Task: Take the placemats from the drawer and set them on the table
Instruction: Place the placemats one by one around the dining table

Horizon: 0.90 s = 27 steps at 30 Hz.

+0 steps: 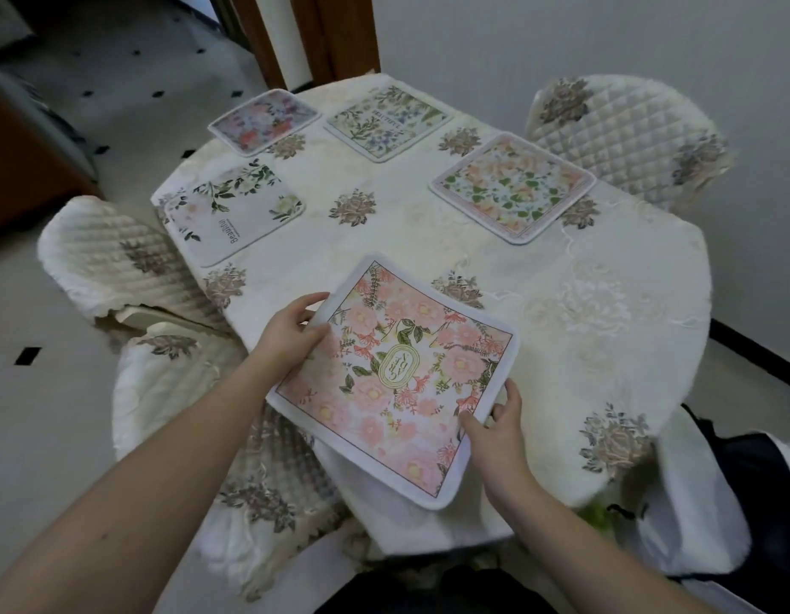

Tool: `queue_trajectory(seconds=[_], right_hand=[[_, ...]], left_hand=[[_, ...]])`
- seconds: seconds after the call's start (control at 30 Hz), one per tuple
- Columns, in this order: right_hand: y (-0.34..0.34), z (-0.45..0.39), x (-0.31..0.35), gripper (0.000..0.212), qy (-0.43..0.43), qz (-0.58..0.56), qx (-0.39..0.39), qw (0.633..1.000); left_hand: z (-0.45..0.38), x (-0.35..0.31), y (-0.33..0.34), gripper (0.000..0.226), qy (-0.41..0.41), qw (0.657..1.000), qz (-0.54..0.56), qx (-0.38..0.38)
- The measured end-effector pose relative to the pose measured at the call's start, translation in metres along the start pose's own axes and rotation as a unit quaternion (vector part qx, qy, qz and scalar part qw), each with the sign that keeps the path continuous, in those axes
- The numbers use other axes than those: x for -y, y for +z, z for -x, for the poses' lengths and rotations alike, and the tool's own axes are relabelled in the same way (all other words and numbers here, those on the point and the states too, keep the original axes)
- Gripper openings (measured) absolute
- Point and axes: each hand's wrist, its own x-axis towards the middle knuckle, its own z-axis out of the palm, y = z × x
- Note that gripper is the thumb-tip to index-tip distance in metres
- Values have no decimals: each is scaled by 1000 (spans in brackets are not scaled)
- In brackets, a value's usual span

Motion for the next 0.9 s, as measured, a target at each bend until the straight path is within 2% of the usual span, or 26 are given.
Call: queue_trajectory(seconds=[0.2, 0.53, 0.6, 0.73, 0.9], right_hand=[[38, -3, -1, 77, -3, -14, 4, 1000], [115, -15, -12, 77, 37, -18, -49, 998], [129, -23, -16, 69, 53, -34, -53, 997], [151, -37, -16, 35, 79, -62, -60, 993], [166, -55, -16, 21, 85, -44, -80, 992]], left_hand=[[-20, 29, -25, 45, -5, 1000, 1, -3], [-83, 63, -60, 45, 7, 999, 4, 38], [-98, 67, -67, 44, 12, 999, -7, 37], [-129, 72, -76, 44, 22, 999, -17, 38], [-157, 69, -78, 43, 41, 998, -31, 40]])
